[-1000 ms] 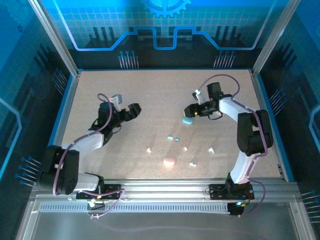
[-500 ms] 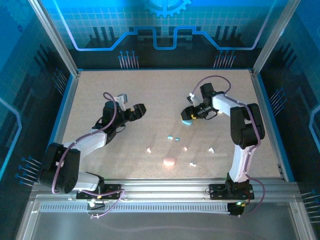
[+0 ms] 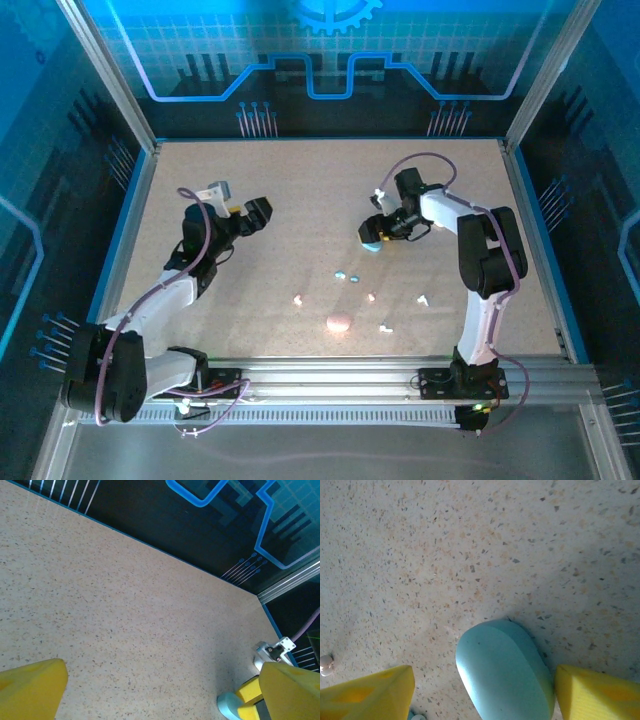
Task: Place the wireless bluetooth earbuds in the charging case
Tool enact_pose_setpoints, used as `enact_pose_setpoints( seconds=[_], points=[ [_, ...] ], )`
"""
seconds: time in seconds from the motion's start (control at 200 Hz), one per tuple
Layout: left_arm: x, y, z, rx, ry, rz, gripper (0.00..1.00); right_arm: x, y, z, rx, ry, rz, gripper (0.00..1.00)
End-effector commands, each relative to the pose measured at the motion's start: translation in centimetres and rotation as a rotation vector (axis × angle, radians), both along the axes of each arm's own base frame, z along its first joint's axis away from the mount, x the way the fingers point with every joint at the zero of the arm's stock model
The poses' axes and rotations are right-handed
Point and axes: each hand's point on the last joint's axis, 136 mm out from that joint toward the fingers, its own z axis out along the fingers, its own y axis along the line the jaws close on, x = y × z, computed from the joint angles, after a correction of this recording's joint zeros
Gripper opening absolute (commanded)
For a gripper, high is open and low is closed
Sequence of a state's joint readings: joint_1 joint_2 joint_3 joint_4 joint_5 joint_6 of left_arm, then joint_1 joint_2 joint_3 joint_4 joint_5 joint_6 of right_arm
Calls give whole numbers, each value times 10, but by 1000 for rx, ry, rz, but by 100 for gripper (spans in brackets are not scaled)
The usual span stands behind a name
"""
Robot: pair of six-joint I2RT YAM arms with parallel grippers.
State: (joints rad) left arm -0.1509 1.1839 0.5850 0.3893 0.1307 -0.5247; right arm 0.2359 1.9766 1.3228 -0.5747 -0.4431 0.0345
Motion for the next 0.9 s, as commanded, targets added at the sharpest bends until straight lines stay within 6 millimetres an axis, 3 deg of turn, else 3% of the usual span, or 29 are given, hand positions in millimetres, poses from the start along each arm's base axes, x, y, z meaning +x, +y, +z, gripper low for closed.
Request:
enact_pose_setpoints(
  seconds=[0.0, 0.305, 0.44, 0.62, 0.895],
  points=[
    [-8, -12, 5, -35, -23, -89, 99, -13, 8, 3, -14, 18, 2, 74],
    [-9, -18, 8, -18, -22, -133, 99, -21, 14, 5, -85, -22, 9, 73],
    [-10, -19, 9, -13, -24, -138, 99, -14, 3, -1, -225, -75, -25, 72],
    [-11, -20, 9, -19, -25, -147, 99, -9, 3, -7, -357, -154, 2, 70],
    [-9, -23, 8, -34, -19, -159, 99, -7, 6, -13, -426, -187, 3, 62]
  ],
)
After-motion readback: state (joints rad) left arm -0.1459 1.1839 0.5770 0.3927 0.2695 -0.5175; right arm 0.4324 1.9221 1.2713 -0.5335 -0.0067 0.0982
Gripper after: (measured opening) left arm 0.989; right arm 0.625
